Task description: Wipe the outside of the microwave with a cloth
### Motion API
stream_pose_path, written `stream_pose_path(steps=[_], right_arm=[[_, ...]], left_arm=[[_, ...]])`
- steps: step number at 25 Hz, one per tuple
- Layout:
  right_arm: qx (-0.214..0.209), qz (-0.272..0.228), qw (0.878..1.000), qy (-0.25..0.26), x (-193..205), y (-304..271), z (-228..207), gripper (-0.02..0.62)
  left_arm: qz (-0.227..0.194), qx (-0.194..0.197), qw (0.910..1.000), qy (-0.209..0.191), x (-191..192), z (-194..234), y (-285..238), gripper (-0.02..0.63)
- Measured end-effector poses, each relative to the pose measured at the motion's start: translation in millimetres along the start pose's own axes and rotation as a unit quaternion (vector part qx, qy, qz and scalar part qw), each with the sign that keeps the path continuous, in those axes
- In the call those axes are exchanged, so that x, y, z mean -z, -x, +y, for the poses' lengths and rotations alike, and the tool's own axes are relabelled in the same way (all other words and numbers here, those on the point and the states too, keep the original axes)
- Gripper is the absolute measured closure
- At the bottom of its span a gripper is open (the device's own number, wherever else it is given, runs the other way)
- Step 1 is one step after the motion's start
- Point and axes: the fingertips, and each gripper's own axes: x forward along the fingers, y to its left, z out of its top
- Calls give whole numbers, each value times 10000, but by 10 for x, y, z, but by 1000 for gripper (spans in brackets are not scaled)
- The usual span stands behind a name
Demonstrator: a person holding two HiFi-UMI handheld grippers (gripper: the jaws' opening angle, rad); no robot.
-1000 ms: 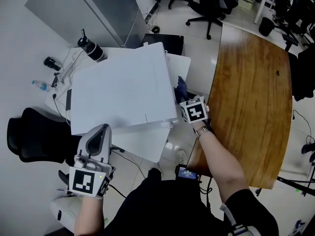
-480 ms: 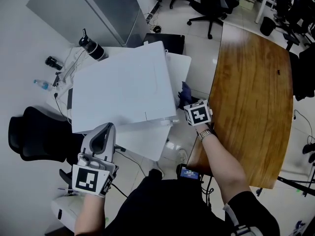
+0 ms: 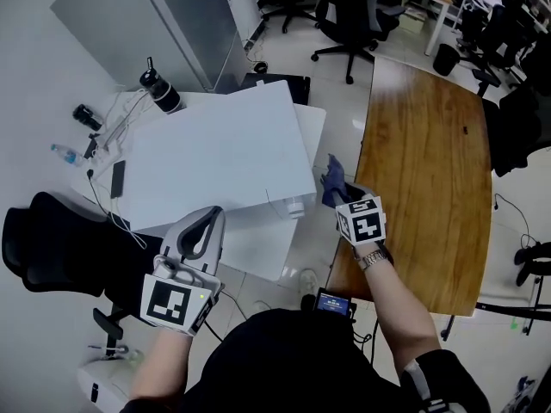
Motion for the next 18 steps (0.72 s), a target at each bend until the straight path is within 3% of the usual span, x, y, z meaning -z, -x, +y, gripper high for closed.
stream_pose_path(steps=[7, 13, 18], right_arm=[[311, -352, 9988, 104, -142, 718, 431, 498], [494, -948, 9942, 148, -359, 1235, 982, 497], [326, -1152, 9919, 432, -434, 1365, 1638, 497]], left_arm=[[-419, 224, 9988, 139, 13, 147, 401, 606], [-776, 113, 9967, 222, 80, 452, 851, 606], [-865, -12, 9959, 277, 240, 684, 1239, 606]])
